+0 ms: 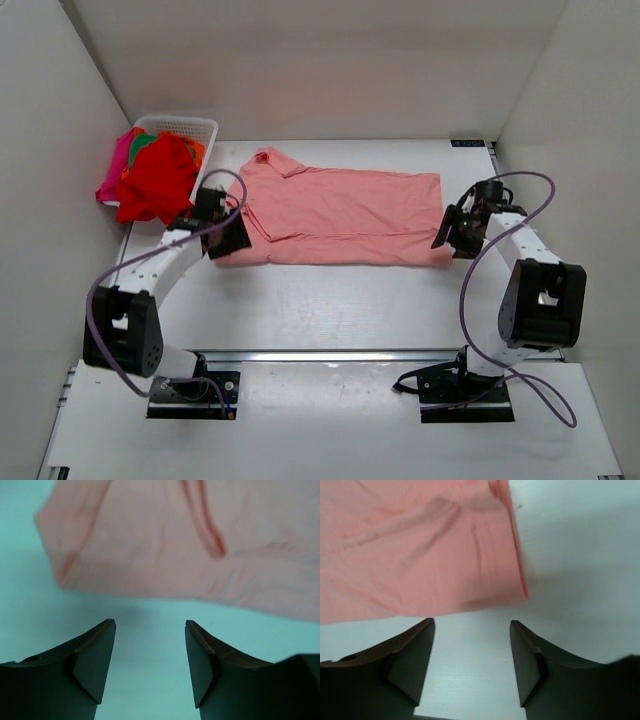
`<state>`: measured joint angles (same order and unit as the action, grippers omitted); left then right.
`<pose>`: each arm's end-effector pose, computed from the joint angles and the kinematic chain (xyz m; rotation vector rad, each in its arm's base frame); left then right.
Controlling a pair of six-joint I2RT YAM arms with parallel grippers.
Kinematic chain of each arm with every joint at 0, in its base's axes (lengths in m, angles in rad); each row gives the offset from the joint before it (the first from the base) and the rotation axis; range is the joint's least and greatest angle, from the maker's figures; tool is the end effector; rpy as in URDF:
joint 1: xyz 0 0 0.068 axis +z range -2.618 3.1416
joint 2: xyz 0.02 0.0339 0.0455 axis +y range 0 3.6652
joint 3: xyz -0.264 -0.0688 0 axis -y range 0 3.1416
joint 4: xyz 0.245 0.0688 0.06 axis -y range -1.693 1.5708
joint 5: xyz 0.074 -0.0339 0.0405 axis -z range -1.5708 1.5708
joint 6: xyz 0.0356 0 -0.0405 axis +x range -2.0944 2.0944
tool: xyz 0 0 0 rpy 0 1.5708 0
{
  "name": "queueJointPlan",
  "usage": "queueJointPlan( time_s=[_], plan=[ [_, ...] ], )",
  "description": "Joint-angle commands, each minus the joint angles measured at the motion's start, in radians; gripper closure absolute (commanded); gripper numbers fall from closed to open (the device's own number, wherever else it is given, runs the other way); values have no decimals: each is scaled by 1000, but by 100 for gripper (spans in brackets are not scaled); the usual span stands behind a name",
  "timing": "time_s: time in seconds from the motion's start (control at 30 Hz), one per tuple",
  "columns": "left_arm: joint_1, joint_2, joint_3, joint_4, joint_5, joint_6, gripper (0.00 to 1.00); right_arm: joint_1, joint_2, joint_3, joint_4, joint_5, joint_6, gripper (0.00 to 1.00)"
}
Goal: Fold and stack the t-shirts
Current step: Fold the flattened tshirt in 1/3 of the way
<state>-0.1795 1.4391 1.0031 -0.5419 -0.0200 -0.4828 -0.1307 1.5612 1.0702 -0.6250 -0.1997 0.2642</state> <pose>0.2894 -0.0518 0.2352 -0.3952 2.5344 -0.2305 0.3079 -0.0334 0.2171 0.4657 2.6449 0.3098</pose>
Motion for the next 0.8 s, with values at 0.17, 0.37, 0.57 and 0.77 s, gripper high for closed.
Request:
queueJointPlan(
  time_s=[0.17, 0.37, 0.57, 0.77],
  plan=[
    [-40, -121, -190, 25, -151, -23, 24, 63, -92, -124, 134, 39, 135, 33],
    [-49, -68, -192, 89, -238, -57, 23, 66, -49, -150, 186, 66, 193, 36],
    [-74, 9, -190, 155, -299, -79, 23, 69, 29, -118, 188, 92, 195, 38],
    [-97, 122, -144, 140, -357, -70, 24, 59, 89, -85, 154, 83, 162, 56]
  ],
)
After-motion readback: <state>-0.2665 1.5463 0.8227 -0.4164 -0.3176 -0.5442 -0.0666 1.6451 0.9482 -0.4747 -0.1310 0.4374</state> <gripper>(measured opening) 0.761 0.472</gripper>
